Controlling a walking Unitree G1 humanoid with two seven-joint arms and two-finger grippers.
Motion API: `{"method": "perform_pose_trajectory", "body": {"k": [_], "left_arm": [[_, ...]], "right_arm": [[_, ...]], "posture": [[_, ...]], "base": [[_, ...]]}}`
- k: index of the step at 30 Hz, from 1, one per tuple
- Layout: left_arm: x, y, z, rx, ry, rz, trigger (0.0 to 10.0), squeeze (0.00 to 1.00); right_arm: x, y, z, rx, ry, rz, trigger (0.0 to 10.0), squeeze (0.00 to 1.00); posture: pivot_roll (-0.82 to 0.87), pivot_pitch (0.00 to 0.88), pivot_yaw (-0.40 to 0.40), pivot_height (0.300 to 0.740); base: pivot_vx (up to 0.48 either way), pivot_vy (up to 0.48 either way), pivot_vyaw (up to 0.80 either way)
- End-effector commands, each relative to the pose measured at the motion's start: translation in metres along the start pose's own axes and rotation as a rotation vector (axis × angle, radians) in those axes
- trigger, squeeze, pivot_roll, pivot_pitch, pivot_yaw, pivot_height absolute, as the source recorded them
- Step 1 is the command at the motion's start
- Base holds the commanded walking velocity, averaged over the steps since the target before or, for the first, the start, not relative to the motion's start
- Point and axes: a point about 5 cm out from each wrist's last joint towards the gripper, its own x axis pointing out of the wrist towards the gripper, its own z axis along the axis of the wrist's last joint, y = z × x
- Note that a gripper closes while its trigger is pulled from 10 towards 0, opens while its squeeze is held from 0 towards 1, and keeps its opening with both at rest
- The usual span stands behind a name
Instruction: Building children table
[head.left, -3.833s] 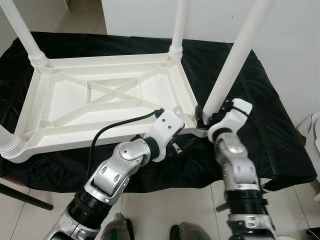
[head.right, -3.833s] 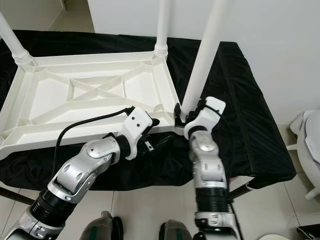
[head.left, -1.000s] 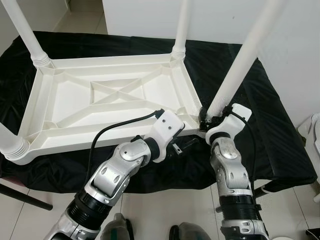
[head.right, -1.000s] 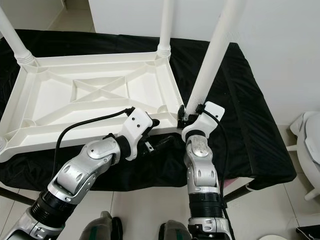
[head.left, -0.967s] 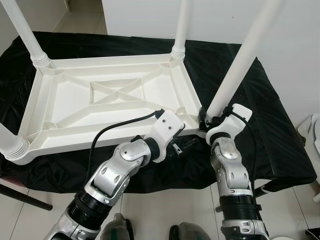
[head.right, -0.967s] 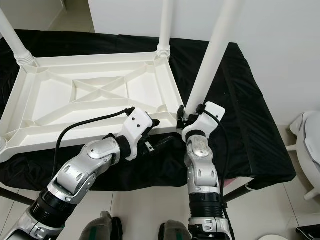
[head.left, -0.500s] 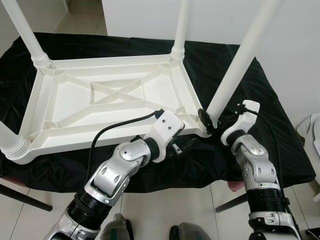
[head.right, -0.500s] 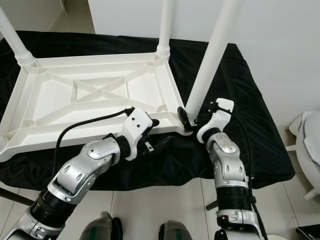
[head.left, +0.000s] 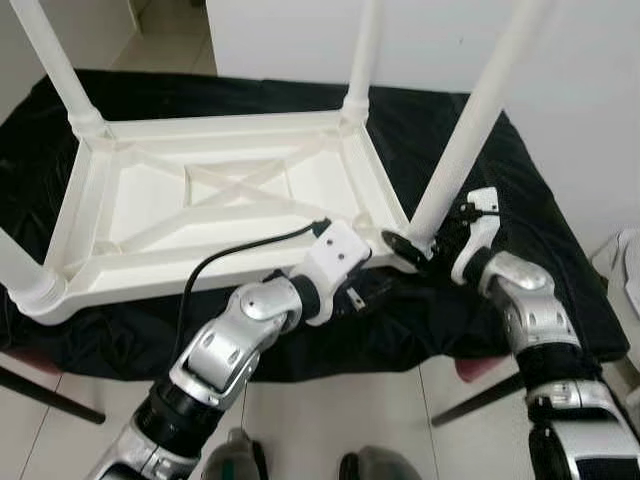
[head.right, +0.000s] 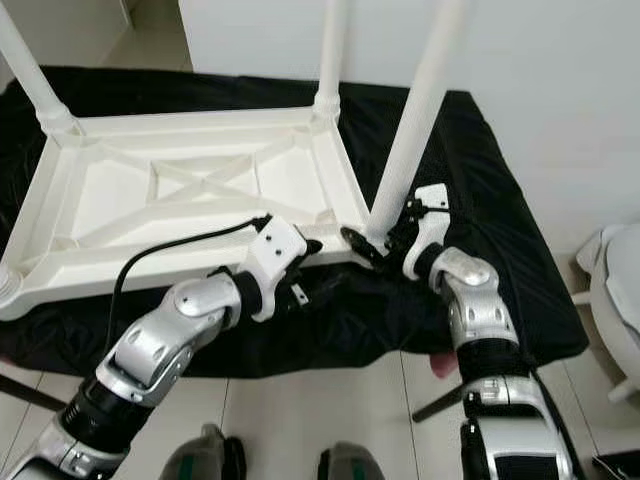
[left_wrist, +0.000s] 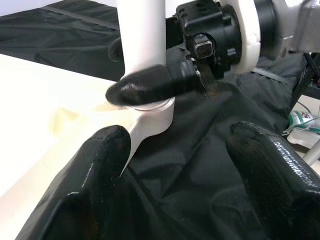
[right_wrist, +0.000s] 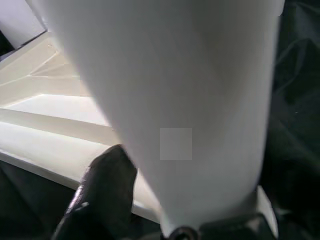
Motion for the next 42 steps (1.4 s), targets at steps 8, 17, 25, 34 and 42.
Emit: {"method": "perform_pose_trajectory", "body": {"k": [8, 17, 25, 34, 42], "left_arm": [[-0.001, -0.002, -0.001, 0.006, 0.01, -0.037, 10.0, 0.0], [-0.002, -0.002, -0.001, 0.007, 0.012, -0.044, 10.0, 0.0], [-0.001, -0.002, 0.0, 0.005, 0.012, -0.046, 10.0, 0.0], [-0.002, -0.002, -0.001, -0.002, 0.012, -0.043, 10.0, 0.0], [0.0, -0.003, -0.001, -0.008, 0.009, -0.043, 10.0, 0.0]], "right_arm": [[0.001, 0.002, -0.012, 0.007, 0.028, 0.07, 0.0, 0.0], [-0.002, -0.001, -0.02, 0.057, 0.013, 0.033, 10.0, 0.0], [0.005, 0.003, -0.023, 0.008, 0.089, -0.225, 10.0, 0.0], [0.012, 0.021, -0.012, 0.101, 0.049, -0.535, 10.0, 0.0], [0.007, 0.05, -0.001, 0.15, 0.035, -0.808, 10.0, 0.0]], "posture": [[-0.15, 0.003, -0.009, 0.74], [-0.16, 0.009, 0.001, 0.74], [-0.16, 0.026, 0.001, 0.74], [-0.16, 0.036, -0.003, 0.74], [-0.17, 0.041, -0.002, 0.74]], "base": [[0.0, 0.0, 0.0], [0.0, 0.0, 0.0], [0.0, 0.0, 0.0], [0.0, 0.0, 0.0], [0.0, 0.0, 0.0]]}}
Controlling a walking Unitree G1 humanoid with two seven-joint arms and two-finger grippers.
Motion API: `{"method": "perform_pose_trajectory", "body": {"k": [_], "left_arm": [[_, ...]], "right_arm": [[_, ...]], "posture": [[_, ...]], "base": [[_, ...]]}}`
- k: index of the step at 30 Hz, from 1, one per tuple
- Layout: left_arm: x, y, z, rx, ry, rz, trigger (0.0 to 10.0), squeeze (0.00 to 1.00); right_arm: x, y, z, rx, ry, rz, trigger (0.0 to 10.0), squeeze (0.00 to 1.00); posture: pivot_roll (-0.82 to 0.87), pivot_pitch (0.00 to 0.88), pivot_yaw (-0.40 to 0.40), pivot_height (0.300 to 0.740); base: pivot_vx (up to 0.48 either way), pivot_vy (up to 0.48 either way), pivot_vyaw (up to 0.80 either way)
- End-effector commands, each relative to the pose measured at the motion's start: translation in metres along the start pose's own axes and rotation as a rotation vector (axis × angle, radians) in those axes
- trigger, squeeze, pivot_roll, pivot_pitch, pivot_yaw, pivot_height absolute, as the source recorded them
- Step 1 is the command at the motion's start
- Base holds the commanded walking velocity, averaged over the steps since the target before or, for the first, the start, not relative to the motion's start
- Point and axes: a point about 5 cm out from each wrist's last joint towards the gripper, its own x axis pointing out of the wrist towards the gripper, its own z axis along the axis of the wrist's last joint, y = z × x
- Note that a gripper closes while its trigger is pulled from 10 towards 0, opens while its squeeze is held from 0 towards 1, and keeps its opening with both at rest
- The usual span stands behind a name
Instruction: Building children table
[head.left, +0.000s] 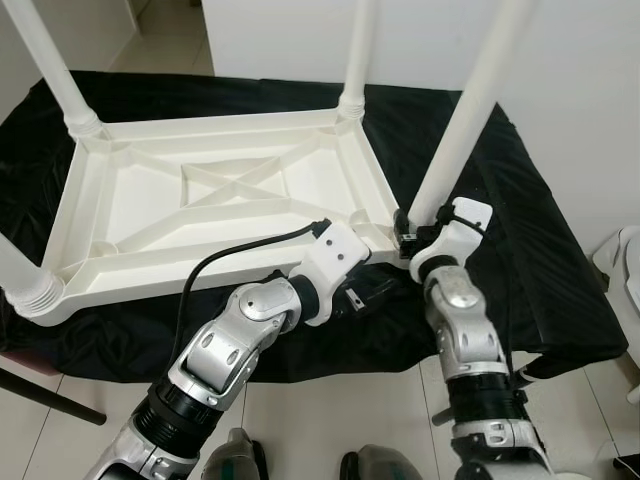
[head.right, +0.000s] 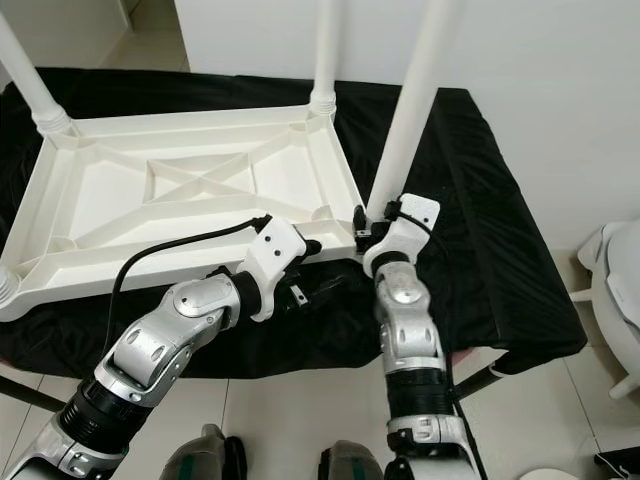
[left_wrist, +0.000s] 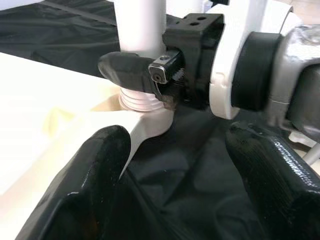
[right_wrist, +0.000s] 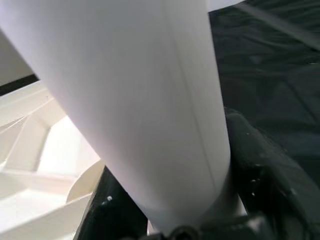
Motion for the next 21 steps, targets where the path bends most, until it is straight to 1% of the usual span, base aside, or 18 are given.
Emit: {"method": "perform_pose_trajectory", "body": {"k": [1, 2, 3, 7, 8, 9, 13, 16, 17, 18, 19, 20, 21], "left_arm": [[0.0, -0.003, -0.001, -0.006, 0.009, -0.04, 10.0, 0.0], [0.0, -0.003, -0.001, -0.006, 0.009, -0.04, 10.0, 0.0], [0.0, -0.003, -0.001, -0.007, 0.008, -0.041, 10.0, 0.0], [0.0, -0.003, -0.001, -0.007, 0.009, -0.044, 10.0, 0.0], [0.0, -0.003, -0.001, -0.006, 0.008, -0.044, 10.0, 0.0], [0.0, -0.003, -0.001, -0.006, 0.009, -0.044, 10.0, 0.0], [0.0, -0.003, -0.001, -0.006, 0.009, -0.044, 10.0, 0.0], [0.0, -0.003, -0.001, -0.007, 0.009, -0.044, 10.0, 0.0], [0.001, -0.003, -0.001, -0.007, 0.009, -0.044, 10.0, 0.0], [0.001, -0.003, -0.001, -0.007, 0.009, -0.044, 10.0, 0.0], [0.001, -0.003, -0.001, -0.007, 0.009, -0.044, 10.0, 0.0], [0.001, -0.003, -0.001, -0.006, 0.009, -0.043, 10.0, 0.0], [0.001, -0.003, 0.0, -0.005, 0.008, -0.043, 10.0, 0.0]], "right_arm": [[-0.002, -0.009, -0.01, -0.045, 0.056, -0.054, 10.0, 0.0], [-0.002, -0.009, -0.01, -0.045, 0.056, -0.054, 10.0, 0.0], [-0.007, -0.004, -0.009, -0.035, 0.058, -0.079, 10.0, 0.0], [-0.007, -0.006, -0.009, -0.018, 0.073, -0.097, 10.0, 0.0], [-0.007, -0.007, -0.01, -0.014, 0.083, -0.108, 10.0, 0.15], [-0.007, -0.007, -0.01, 0.003, 0.081, -0.101, 10.0, 1.0], [-0.006, -0.008, -0.008, 0.025, 0.075, -0.09, 10.0, 1.0], [-0.008, -0.008, -0.004, 0.033, 0.077, -0.105, 10.0, 1.0], [-0.007, -0.008, -0.003, 0.053, 0.068, -0.079, 10.0, 1.0], [-0.004, -0.008, -0.002, 0.069, 0.062, -0.014, 10.0, 1.0], [-0.004, -0.008, -0.002, 0.069, 0.062, -0.014, 10.0, 1.0], [0.0, -0.01, 0.0, 0.073, 0.048, 0.057, 10.0, 0.31], [0.003, -0.011, 0.001, 0.074, 0.038, 0.103, 10.0, 0.31]], "posture": [[-0.17, 0.041, -0.002, 0.74], [-0.17, 0.041, -0.002, 0.74], [-0.17, 0.044, 0.001, 0.74], [-0.17, 0.043, 0.003, 0.74], [-0.17, 0.043, 0.003, 0.74], [-0.17, 0.044, 0.003, 0.74], [-0.17, 0.043, 0.002, 0.74], [-0.17, 0.043, 0.001, 0.74], [-0.17, 0.043, 0.004, 0.74], [-0.17, 0.042, 0.003, 0.74], [-0.17, 0.042, 0.003, 0.74], [-0.17, 0.041, 0.004, 0.74], [-0.17, 0.041, 0.004, 0.74]], "base": [[0.0, 0.0, 0.0], [0.0, 0.0, 0.0], [0.0, 0.0, 0.0], [0.0, 0.0, 0.0], [0.0, 0.0, 0.0], [0.0, 0.0, 0.0], [0.0, 0.0, 0.0], [0.0, 0.0, 0.0], [0.0, 0.0, 0.0], [0.0, 0.0, 0.0], [0.0, 0.0, 0.0], [0.0, 0.0, 0.0], [0.0, 0.0, 0.0]]}}
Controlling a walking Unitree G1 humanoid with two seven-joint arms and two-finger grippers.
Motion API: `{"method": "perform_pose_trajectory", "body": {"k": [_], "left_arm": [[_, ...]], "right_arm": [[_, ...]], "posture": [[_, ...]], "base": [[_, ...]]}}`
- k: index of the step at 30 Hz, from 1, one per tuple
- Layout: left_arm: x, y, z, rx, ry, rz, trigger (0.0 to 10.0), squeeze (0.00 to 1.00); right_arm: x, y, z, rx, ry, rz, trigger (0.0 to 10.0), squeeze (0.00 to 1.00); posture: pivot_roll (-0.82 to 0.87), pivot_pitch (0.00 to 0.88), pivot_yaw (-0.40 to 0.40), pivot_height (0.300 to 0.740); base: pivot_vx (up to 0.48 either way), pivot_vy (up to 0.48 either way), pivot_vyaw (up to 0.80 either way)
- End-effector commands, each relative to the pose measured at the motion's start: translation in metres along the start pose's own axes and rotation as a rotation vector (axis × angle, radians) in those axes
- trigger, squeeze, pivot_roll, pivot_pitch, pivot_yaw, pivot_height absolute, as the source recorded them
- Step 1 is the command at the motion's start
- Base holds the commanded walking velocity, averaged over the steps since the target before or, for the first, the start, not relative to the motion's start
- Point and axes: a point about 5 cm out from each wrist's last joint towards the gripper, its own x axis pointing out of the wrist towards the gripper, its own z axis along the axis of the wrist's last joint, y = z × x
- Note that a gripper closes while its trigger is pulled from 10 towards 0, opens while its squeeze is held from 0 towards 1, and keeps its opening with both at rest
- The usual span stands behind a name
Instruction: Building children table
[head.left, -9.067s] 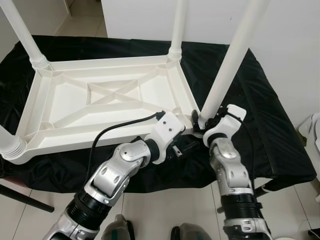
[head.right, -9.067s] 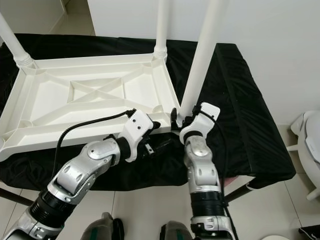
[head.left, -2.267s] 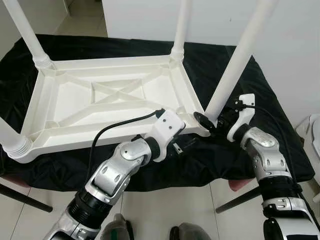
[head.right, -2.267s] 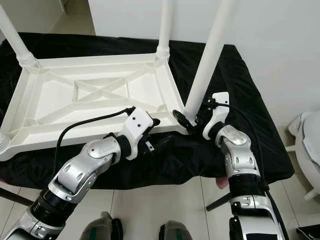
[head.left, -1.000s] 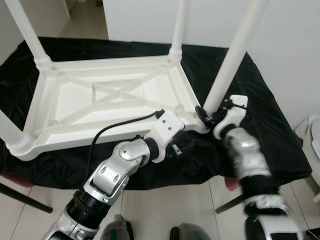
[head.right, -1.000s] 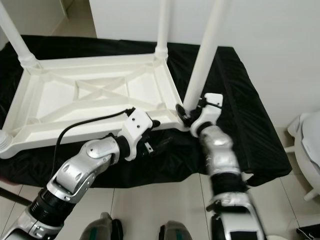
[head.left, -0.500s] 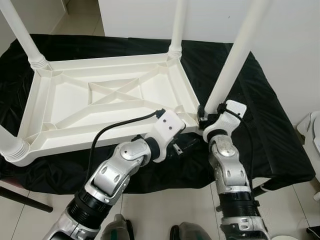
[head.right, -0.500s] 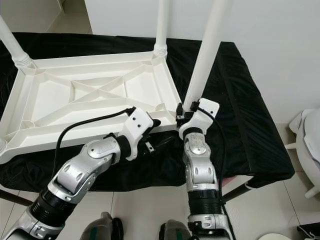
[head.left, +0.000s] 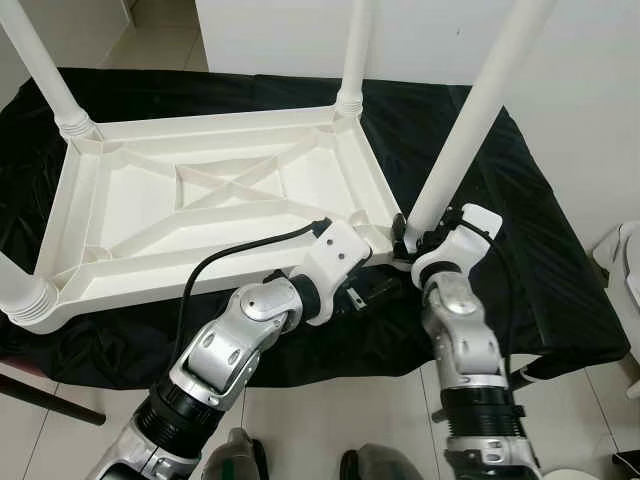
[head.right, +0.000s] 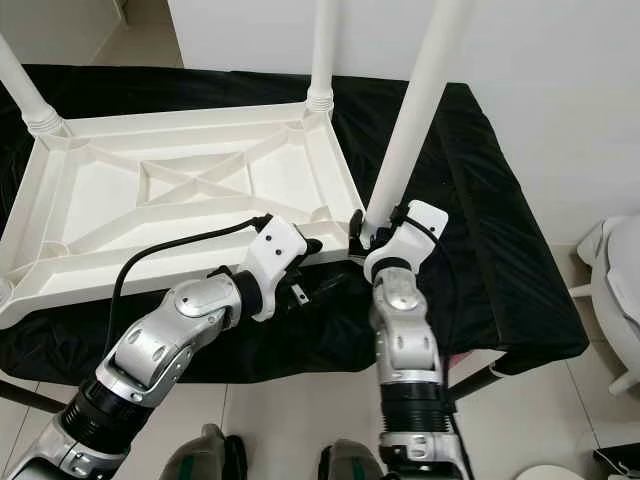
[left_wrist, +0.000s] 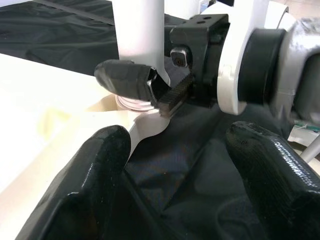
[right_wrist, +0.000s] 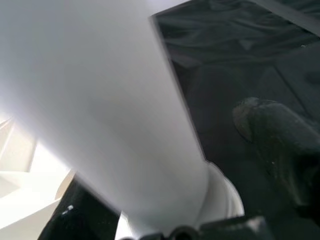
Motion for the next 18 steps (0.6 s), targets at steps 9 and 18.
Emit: {"method": "perform_pose_trajectory", "body": {"k": [9, 18], "left_arm": [[0.001, -0.001, 0.0, 0.0, 0.009, -0.044, 10.0, 0.0], [-0.001, 0.003, 0.002, 0.011, 0.007, -0.033, 10.0, 0.0]], "right_arm": [[0.013, -0.012, 0.003, -0.104, -0.026, 0.457, 10.0, 0.0], [0.027, -0.024, -0.007, -0.216, 0.028, 0.613, 10.0, 0.0]], "posture": [[-0.17, 0.036, 0.009, 0.74], [-0.15, 0.027, 0.004, 0.74]], "base": [[0.0, 0.0, 0.0], [0.0, 0.0, 0.0]]}}
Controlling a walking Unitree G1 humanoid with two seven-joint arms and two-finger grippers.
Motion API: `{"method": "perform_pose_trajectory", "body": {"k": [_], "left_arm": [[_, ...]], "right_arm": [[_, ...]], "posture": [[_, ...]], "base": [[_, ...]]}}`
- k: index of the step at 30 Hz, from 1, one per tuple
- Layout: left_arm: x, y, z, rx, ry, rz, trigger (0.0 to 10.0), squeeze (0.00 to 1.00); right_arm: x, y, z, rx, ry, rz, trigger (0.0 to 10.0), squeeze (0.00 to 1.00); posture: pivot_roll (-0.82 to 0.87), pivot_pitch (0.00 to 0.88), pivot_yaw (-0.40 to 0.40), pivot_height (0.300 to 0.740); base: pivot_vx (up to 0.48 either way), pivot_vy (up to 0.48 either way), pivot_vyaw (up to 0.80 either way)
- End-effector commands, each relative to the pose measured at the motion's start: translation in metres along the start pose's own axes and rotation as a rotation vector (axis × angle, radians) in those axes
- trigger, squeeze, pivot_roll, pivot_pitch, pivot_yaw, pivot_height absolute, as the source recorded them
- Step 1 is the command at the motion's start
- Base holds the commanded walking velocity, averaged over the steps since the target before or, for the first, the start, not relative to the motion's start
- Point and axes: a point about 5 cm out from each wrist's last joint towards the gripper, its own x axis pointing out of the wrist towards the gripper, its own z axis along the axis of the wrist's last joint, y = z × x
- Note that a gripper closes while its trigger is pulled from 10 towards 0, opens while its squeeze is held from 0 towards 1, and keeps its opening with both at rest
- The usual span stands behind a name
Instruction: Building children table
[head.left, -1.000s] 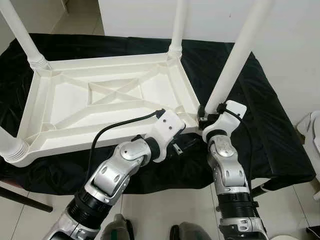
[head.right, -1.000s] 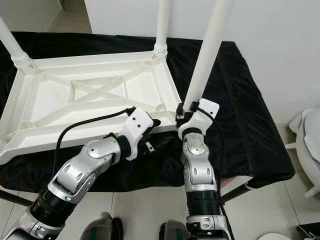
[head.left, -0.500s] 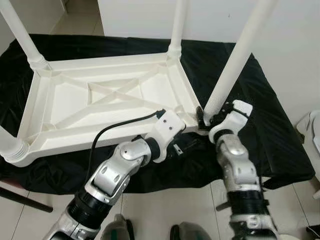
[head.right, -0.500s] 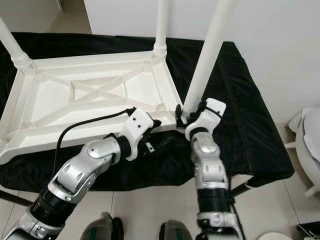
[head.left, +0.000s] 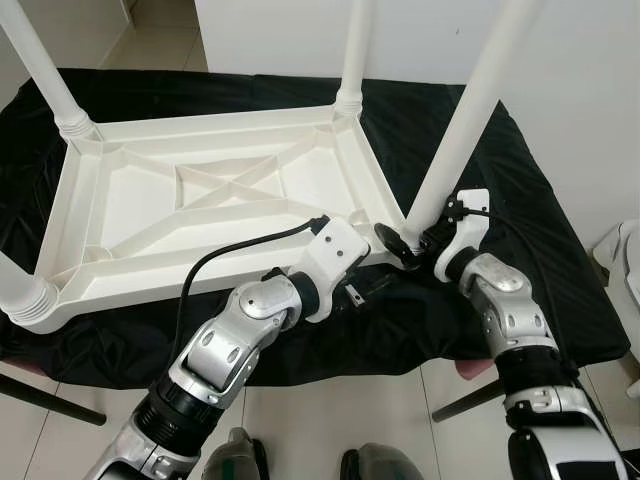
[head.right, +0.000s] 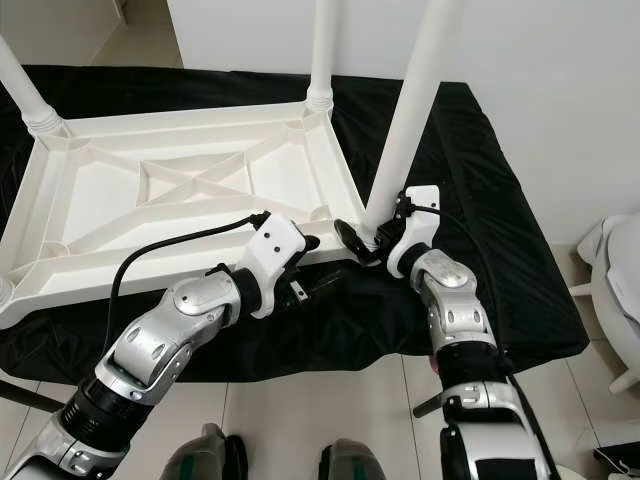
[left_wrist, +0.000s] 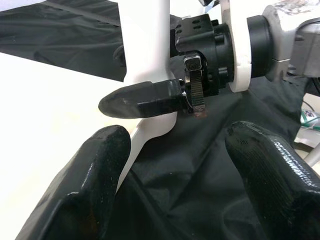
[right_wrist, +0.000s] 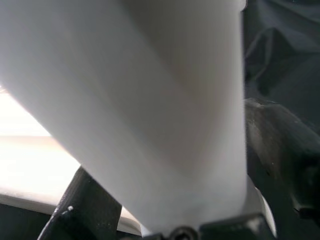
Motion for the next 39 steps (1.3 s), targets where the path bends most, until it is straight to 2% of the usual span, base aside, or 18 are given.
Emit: {"method": "perform_pose_trajectory", "body": {"k": [1, 2, 3, 4, 6, 7, 19, 20, 21, 23, 26, 29, 31, 32, 34, 37, 39], "left_arm": [[0.0, 0.0, 0.001, 0.003, 0.007, -0.037, 10.0, 0.0], [0.0, 0.0, 0.001, 0.003, 0.007, -0.037, 10.0, 0.0], [-0.001, 0.001, 0.001, 0.003, 0.006, -0.034, 10.0, 0.0], [-0.001, 0.001, 0.0, 0.003, 0.008, -0.032, 10.0, 0.0], [-0.002, 0.001, 0.0, 0.003, 0.008, -0.031, 10.0, 0.0], [-0.002, 0.0, 0.0, 0.004, 0.01, -0.032, 10.0, 0.0], [-0.001, -0.001, 0.0, 0.005, 0.01, -0.044, 10.0, 0.0], [0.0, -0.002, 0.0, 0.005, 0.01, -0.047, 10.0, 0.0], [0.0, -0.002, 0.0, 0.004, 0.011, -0.048, 10.0, 0.0], [0.0, -0.002, 0.0, 0.004, 0.011, -0.048, 10.0, 0.0], [0.0, -0.004, -0.001, 0.0, 0.012, -0.051, 10.0, 0.0], [0.0, -0.004, -0.001, -0.002, 0.013, -0.051, 10.0, 0.0], [0.0, -0.005, -0.002, -0.004, 0.013, -0.052, 10.0, 0.0], [0.0, -0.005, -0.002, -0.004, 0.013, -0.052, 10.0, 0.0], [0.0, -0.005, -0.002, -0.005, 0.013, -0.053, 10.0, 0.0], [0.0, -0.006, -0.002, -0.006, 0.013, -0.054, 10.0, 0.0], [0.001, -0.006, -0.003, -0.006, 0.013, -0.055, 10.0, 0.0]], "right_arm": [[0.001, -0.003, -0.001, -0.037, 0.017, 0.044, 10.0, 0.0], [0.001, -0.003, -0.001, -0.037, 0.017, 0.044, 10.0, 0.0], [0.001, -0.006, -0.002, -0.037, 0.019, 0.057, 4.8, 0.0], [0.0, -0.01, -0.001, -0.034, 0.016, 0.069, 0.7, 0.0], [-0.001, -0.012, -0.001, -0.031, 0.012, 0.078, 0.7, 0.0], [-0.002, -0.014, -0.001, -0.03, 0.003, 0.089, 0.0, 0.0], [-0.01, -0.019, -0.002, -0.026, -0.041, 0.101, 0.0, 0.0], [-0.009, -0.019, -0.003, -0.024, -0.036, 0.071, 10.0, 0.0], [-0.008, -0.019, -0.005, -0.014, -0.024, 0.021, 10.0, 0.0], [-0.008, -0.019, -0.005, -0.014, -0.024, 0.021, 10.0, 0.0], [0.0, -0.013, -0.005, 0.039, 0.007, -0.169, 10.0, 0.0], [0.002, -0.009, -0.004, 0.044, -0.002, -0.203, 10.0, 0.0], [0.006, -0.003, -0.002, 0.099, -0.002, -0.302, 10.0, 0.0], [0.006, -0.003, -0.002, 0.099, -0.002, -0.302, 10.0, 0.0], [0.009, 0.007, -0.002, 0.158, 0.006, -0.434, 10.0, 0.0], [0.008, 0.013, -0.002, 0.183, 0.001, -0.491, 10.0, 0.0], [0.006, 0.033, 0.001, 0.202, -0.001, -0.604, 10.0, 0.0]], "posture": [[-0.15, 0.027, 0.004, 0.74], [-0.15, 0.027, 0.004, 0.74], [-0.14, 0.025, 0.003, 0.74], [-0.14, 0.025, 0.003, 0.74], [-0.14, 0.024, 0.003, 0.74], [-0.14, 0.025, 0.004, 0.74], [-0.16, 0.029, 0.014, 0.74], [-0.16, 0.03, 0.013, 0.74], [-0.16, 0.033, 0.01, 0.74], [-0.16, 0.033, 0.01, 0.74], [-0.16, 0.035, 0.002, 0.74], [-0.16, 0.035, -0.002, 0.74], [-0.16, 0.034, -0.004, 0.74], [-0.16, 0.034, -0.004, 0.74], [-0.16, 0.029, -0.009, 0.74], [-0.16, 0.029, -0.009, 0.74], [-0.16, 0.025, -0.014, 0.74]], "base": [[0.0, 0.0, 0.0], [0.0, 0.0, 0.0], [0.0, 0.0, 0.0], [0.0, 0.0, 0.0], [0.0, 0.0, 0.0], [0.0, 0.0, 0.0], [0.0, 0.0, 0.0], [0.0, 0.0, 0.0], [0.0, 0.0, 0.0], [0.0, 0.0, 0.0], [0.0, 0.0, 0.0], [0.0, 0.0, 0.0], [0.0, 0.0, 0.0], [0.0, 0.0, 0.0], [0.0, 0.0, 0.0], [0.0, 0.0, 0.0], [0.0, 0.0, 0.0]]}}
